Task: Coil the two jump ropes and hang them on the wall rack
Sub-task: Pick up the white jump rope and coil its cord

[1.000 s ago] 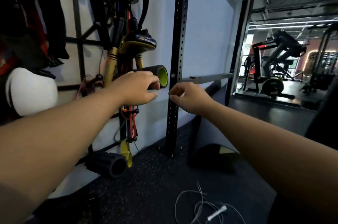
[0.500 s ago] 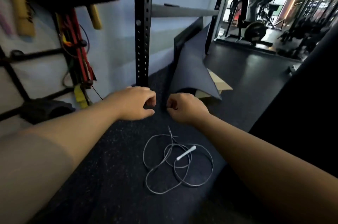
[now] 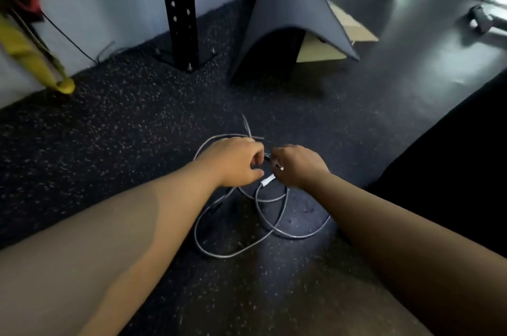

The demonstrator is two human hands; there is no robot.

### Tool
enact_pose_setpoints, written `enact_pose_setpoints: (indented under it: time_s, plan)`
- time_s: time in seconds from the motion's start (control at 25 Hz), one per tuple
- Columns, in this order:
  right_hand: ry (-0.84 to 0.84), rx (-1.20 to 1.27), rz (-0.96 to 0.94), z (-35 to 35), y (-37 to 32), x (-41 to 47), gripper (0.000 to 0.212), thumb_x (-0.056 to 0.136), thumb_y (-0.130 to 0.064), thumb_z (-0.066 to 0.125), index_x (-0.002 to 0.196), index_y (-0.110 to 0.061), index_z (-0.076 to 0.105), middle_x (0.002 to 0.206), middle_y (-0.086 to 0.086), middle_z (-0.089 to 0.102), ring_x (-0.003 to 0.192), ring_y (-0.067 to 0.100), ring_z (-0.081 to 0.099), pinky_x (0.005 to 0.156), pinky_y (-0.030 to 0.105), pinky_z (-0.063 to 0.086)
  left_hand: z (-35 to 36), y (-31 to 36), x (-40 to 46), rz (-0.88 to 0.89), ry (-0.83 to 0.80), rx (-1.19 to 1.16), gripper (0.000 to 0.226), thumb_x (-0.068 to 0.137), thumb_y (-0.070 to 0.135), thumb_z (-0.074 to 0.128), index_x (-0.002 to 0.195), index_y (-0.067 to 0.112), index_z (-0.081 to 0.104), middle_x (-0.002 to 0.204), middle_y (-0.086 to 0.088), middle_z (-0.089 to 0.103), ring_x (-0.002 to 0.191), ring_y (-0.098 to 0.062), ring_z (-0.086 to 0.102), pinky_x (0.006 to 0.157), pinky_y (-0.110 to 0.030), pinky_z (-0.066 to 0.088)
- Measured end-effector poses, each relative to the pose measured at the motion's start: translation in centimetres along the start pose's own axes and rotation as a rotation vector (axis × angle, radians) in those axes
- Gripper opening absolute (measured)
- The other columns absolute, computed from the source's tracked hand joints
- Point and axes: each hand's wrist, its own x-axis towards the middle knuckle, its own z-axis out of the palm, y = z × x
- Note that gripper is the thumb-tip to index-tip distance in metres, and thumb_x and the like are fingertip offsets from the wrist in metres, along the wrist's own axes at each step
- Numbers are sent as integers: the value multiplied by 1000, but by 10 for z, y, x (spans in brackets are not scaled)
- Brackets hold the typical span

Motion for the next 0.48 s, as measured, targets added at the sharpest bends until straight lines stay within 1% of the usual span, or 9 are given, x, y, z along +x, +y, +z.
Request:
enact_pose_setpoints:
  time_s: [0.12, 0.2, 0.24, 0.32, 0.4, 0.44, 0.48]
  plan:
    - [-74, -83, -6, 46, 5, 29, 31, 100, -27, 58, 129, -24, 67, 134, 10, 65, 123, 35, 62, 94, 44, 52, 47, -19, 34, -38, -38, -33, 19, 88, 44, 67, 99, 29, 64, 109, 4, 66, 102, -24, 65, 87, -41, 54]
    - [-133, -151, -6, 70, 12, 41, 39, 98, -21, 62, 138, -23, 61, 142, 11, 58, 133, 36, 54, 99, 47, 50, 71, -24, 49, -56, -53, -47, 15, 91, 42, 63, 96, 27, 65, 111, -3, 68, 103, -30, 66, 82, -39, 53]
    - [-154, -178, 1, 82, 15, 45, 42, 99, -18, 61, 140, -22, 57, 142, 13, 57, 133, 37, 52, 97, 47, 49, 83, -25, 55, -65, -72, -45, 15, 94, 39, 62, 99, 25, 66, 113, -5, 69, 104, -31, 66, 79, -37, 49]
    - [-159, -213, 6, 96, 21, 48, 40, 100, -16, 58, 139, -20, 51, 136, 15, 62, 125, 40, 58, 85, 44, 48, 102, -27, 59, -86, -109, 0, 18, 98, 30, 59, 109, 19, 68, 119, -9, 68, 108, -33, 64, 78, -36, 45]
    - [-170, -224, -9, 98, 25, 45, 36, 103, -17, 53, 139, -21, 49, 127, 17, 67, 116, 41, 64, 78, 39, 40, 111, -31, 52, -99, -137, 66, 24, 100, 23, 56, 120, 18, 67, 126, -9, 66, 114, -33, 62, 87, -38, 44]
    - [-159, -218, -1, 92, 26, 40, 35, 104, -18, 51, 138, -22, 48, 123, 18, 68, 112, 42, 66, 76, 38, 39, 110, -33, 47, -97, -135, 91, 26, 101, 21, 54, 124, 17, 66, 129, -9, 64, 117, -32, 61, 93, -39, 43]
    - [-127, -179, 15, 84, 27, 34, 34, 104, -16, 51, 137, -24, 49, 119, 19, 68, 108, 43, 66, 75, 39, 41, 106, -32, 41, -102, -131, 91, 28, 102, 19, 52, 127, 16, 64, 132, -9, 61, 119, -33, 59, 98, -40, 42]
